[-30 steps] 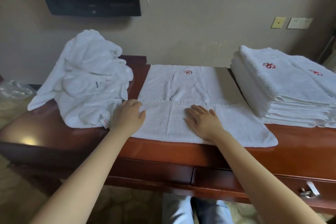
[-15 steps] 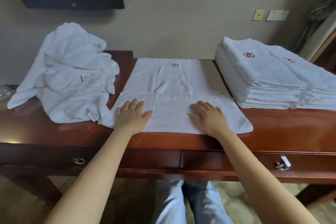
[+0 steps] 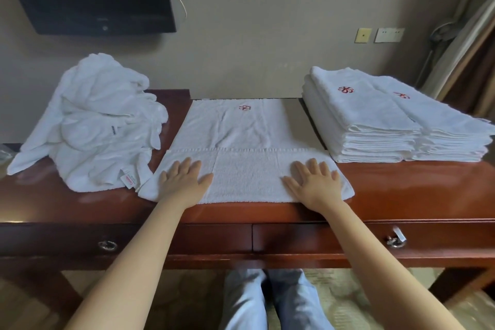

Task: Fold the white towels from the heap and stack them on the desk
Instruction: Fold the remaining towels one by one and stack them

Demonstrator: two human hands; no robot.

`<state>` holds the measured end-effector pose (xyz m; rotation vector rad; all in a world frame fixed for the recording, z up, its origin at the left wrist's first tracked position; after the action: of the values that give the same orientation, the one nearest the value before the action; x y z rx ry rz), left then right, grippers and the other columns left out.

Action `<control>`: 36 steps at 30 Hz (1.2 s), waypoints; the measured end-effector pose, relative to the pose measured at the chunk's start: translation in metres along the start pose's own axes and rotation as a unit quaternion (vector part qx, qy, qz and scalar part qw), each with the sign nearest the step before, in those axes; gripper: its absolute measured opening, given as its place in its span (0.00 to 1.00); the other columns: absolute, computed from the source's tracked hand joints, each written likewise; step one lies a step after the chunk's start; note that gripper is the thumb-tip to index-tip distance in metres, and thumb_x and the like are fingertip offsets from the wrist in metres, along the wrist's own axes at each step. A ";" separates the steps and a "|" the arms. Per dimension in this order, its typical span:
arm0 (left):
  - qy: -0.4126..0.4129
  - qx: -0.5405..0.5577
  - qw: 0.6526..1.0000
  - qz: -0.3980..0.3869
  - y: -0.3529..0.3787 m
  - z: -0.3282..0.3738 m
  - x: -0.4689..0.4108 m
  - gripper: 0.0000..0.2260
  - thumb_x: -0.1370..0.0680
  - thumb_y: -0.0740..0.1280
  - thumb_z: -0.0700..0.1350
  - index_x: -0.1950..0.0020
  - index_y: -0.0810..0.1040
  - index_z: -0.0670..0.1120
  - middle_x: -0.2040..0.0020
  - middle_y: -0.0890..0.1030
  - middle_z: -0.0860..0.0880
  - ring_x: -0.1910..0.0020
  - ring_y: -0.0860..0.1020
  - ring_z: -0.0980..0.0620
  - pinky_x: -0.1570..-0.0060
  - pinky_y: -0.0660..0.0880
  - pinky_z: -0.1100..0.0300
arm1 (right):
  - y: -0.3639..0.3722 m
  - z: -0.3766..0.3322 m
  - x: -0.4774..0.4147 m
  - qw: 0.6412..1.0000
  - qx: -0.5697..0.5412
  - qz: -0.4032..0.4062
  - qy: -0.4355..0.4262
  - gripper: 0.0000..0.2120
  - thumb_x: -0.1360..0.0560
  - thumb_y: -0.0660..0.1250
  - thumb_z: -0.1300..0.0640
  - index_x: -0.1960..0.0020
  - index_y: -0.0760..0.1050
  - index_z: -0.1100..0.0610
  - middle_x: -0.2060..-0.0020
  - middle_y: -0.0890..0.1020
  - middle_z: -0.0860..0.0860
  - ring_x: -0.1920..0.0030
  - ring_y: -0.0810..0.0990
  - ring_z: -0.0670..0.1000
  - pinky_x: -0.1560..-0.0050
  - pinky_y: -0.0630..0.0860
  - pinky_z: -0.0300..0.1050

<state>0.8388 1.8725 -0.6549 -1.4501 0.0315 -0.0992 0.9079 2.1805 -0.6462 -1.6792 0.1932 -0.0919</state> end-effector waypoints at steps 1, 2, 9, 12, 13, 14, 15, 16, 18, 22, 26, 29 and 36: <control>-0.001 0.001 1.000 -0.002 0.000 0.001 0.001 0.29 0.21 0.43 0.64 0.21 0.47 0.55 0.21 0.43 0.53 0.22 0.43 0.48 0.26 0.44 0.44 | -0.001 0.000 0.002 1.000 -0.003 0.009 -0.003 0.30 0.23 0.46 0.31 0.26 0.58 0.43 0.26 0.58 0.52 0.26 0.55 0.58 0.30 0.56 0.59; -0.003 0.001 1.000 -0.003 0.000 0.002 0.001 0.29 0.21 0.43 0.64 0.21 0.47 0.55 0.21 0.43 0.53 0.22 0.43 0.48 0.27 0.44 0.44 | -0.002 0.000 0.004 1.000 -0.009 0.029 -0.007 0.29 0.23 0.47 0.32 0.27 0.60 0.45 0.26 0.61 0.52 0.27 0.58 0.57 0.31 0.58 0.58; 0.123 0.094 0.957 0.243 -0.015 0.018 0.031 0.16 0.23 0.66 0.51 0.37 0.78 0.44 0.35 0.73 0.46 0.34 0.68 0.44 0.37 0.65 0.49 | -0.015 -0.009 0.026 0.970 -0.125 0.132 -0.161 0.27 0.25 0.66 0.40 0.33 0.72 0.55 0.34 0.74 0.51 0.32 0.68 0.55 0.37 0.65 0.52; 0.194 0.122 0.932 0.281 -0.012 0.022 0.053 0.15 0.30 0.75 0.52 0.48 0.83 0.45 0.49 0.75 0.51 0.47 0.71 0.49 0.48 0.69 0.55 | -0.017 -0.017 0.036 0.952 -0.141 0.117 -0.243 0.32 0.31 0.70 0.36 0.36 0.75 0.56 0.38 0.77 0.50 0.37 0.72 0.53 0.41 0.70 0.51; 0.208 0.126 0.932 0.269 -0.008 0.021 0.057 0.17 0.32 0.76 0.54 0.48 0.83 0.46 0.51 0.74 0.52 0.49 0.70 0.51 0.49 0.69 0.56 | -0.017 -0.018 0.037 0.952 -0.142 0.104 -0.251 0.33 0.32 0.71 0.35 0.36 0.76 0.55 0.39 0.78 0.49 0.39 0.73 0.53 0.41 0.71 0.51; 0.215 0.137 0.933 0.253 -0.006 0.020 0.059 0.18 0.33 0.77 0.55 0.48 0.83 0.47 0.52 0.72 0.54 0.50 0.70 0.53 0.49 0.69 0.57 | -0.017 -0.018 0.037 0.953 -0.142 0.095 -0.252 0.33 0.33 0.71 0.34 0.36 0.76 0.55 0.41 0.79 0.49 0.40 0.74 0.52 0.42 0.72 0.51; 0.215 0.154 0.934 0.240 -0.006 0.018 0.060 0.19 0.33 0.77 0.56 0.48 0.83 0.47 0.53 0.71 0.55 0.50 0.69 0.54 0.48 0.69 0.58 | -0.017 -0.018 0.037 0.954 -0.138 0.093 -0.249 0.32 0.33 0.72 0.35 0.38 0.77 0.56 0.43 0.80 0.49 0.42 0.75 0.52 0.43 0.72 0.51; 0.212 0.167 0.935 0.230 -0.007 0.015 0.059 0.19 0.34 0.77 0.56 0.48 0.84 0.47 0.53 0.71 0.56 0.50 0.69 0.55 0.48 0.68 0.58 | -0.018 -0.017 0.038 0.955 -0.134 0.101 -0.244 0.29 0.32 0.72 0.36 0.41 0.79 0.57 0.46 0.81 0.50 0.44 0.75 0.52 0.45 0.73 0.51; 0.216 0.163 0.935 0.228 -0.012 0.013 0.058 0.17 0.33 0.77 0.55 0.49 0.84 0.46 0.55 0.72 0.56 0.51 0.69 0.56 0.49 0.69 0.59 | -0.020 -0.015 0.041 0.953 -0.136 0.137 -0.235 0.21 0.30 0.72 0.42 0.48 0.80 0.58 0.52 0.82 0.50 0.49 0.77 0.53 0.51 0.74 0.52; 0.220 0.160 0.934 0.232 -0.016 0.006 0.059 0.14 0.31 0.77 0.52 0.51 0.85 0.44 0.57 0.74 0.55 0.52 0.71 0.55 0.51 0.72 0.56 | -0.021 -0.009 0.049 0.943 -0.168 0.164 -0.234 0.11 0.28 0.72 0.52 0.51 0.82 0.59 0.56 0.82 0.51 0.53 0.78 0.55 0.55 0.75 0.52; 0.153 0.215 0.952 0.157 -0.020 0.007 0.049 0.12 0.26 0.69 0.57 0.57 0.81 0.49 0.57 0.76 0.57 0.56 0.76 0.56 0.57 0.70 0.65 | -0.024 -0.009 0.044 0.949 -0.181 0.136 -0.220 0.12 0.26 0.70 0.49 0.53 0.81 0.58 0.57 0.81 0.51 0.53 0.76 0.53 0.54 0.74 0.51; 0.144 0.203 0.960 0.125 -0.033 0.022 0.032 0.13 0.25 0.68 0.58 0.58 0.81 0.48 0.57 0.77 0.54 0.55 0.76 0.55 0.56 0.70 0.63 | -0.030 -0.013 0.035 0.952 -0.188 0.116 -0.214 0.13 0.27 0.70 0.48 0.49 0.81 0.57 0.56 0.81 0.50 0.51 0.77 0.52 0.51 0.74 0.50; 0.196 0.179 0.964 0.030 -0.023 0.028 0.038 0.24 0.37 0.74 0.66 0.48 0.80 0.53 0.53 0.74 0.60 0.52 0.73 0.59 0.49 0.73 0.61 | -0.021 0.000 0.038 0.959 -0.156 0.079 -0.222 0.22 0.30 0.73 0.42 0.47 0.79 0.58 0.51 0.80 0.50 0.48 0.75 0.52 0.48 0.73 0.50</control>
<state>0.8780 1.8944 -0.6269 -1.0491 0.3650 -0.3253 0.9463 2.1758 -0.6271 -1.9428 0.0010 0.4547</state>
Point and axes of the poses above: each hand's wrist, its own x-axis away from the middle knuckle, its own y-axis out of the palm, z = x × y, the point moved 4 cm from there along -x, towards the middle knuckle
